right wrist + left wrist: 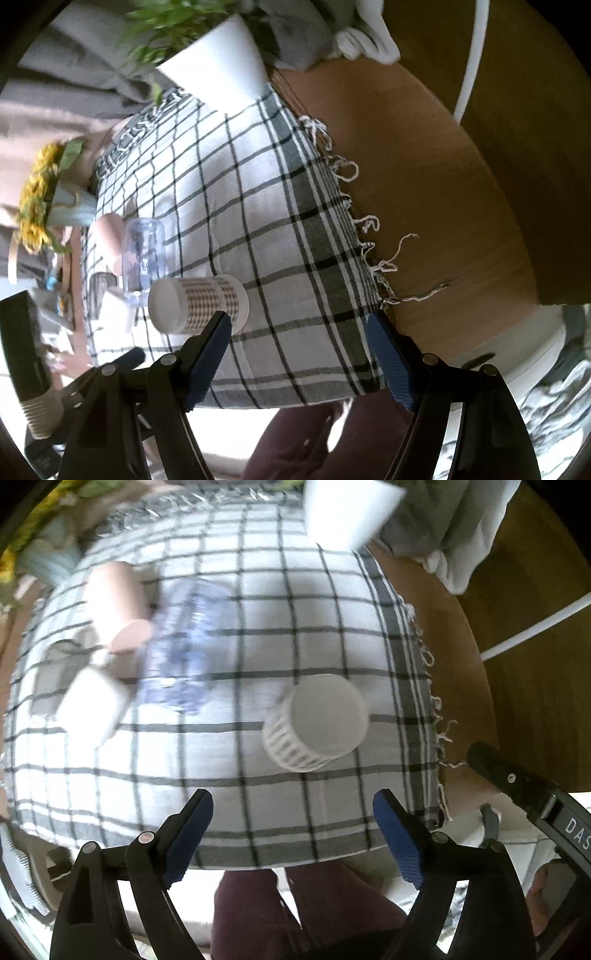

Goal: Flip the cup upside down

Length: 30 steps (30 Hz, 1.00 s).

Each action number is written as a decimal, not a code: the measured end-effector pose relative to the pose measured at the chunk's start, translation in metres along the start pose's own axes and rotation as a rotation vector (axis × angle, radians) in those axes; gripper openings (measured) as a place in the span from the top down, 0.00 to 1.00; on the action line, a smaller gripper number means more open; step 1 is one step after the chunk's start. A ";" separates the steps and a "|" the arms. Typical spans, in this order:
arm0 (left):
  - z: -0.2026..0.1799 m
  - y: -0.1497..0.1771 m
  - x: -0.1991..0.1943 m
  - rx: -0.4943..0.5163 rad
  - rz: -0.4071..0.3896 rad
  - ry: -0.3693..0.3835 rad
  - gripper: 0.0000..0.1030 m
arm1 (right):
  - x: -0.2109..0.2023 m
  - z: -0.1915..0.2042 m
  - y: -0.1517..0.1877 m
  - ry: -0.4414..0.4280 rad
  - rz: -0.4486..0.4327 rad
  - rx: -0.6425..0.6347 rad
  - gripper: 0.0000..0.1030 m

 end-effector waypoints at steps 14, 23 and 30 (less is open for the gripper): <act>0.070 0.080 -0.078 -0.046 -0.317 -0.164 0.07 | -0.037 0.048 0.082 0.113 -0.201 -0.088 0.19; 0.097 0.137 -0.120 -0.057 -0.485 -0.254 0.01 | -0.060 0.080 0.144 0.124 -0.329 -0.153 0.17; 0.106 0.165 -0.137 -0.063 -0.543 -0.242 0.01 | -0.071 0.098 0.179 0.119 -0.368 -0.190 0.16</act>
Point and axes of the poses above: each gripper's, at about its wrist camera, not at the fingertips, and x roughly the way its jaws point, z to its left, y to its underside, the point moved 7 cm from there along x, roughly the way its jaws point, and after that the axes turned 11 degrees about z, right-handed, at the moved point
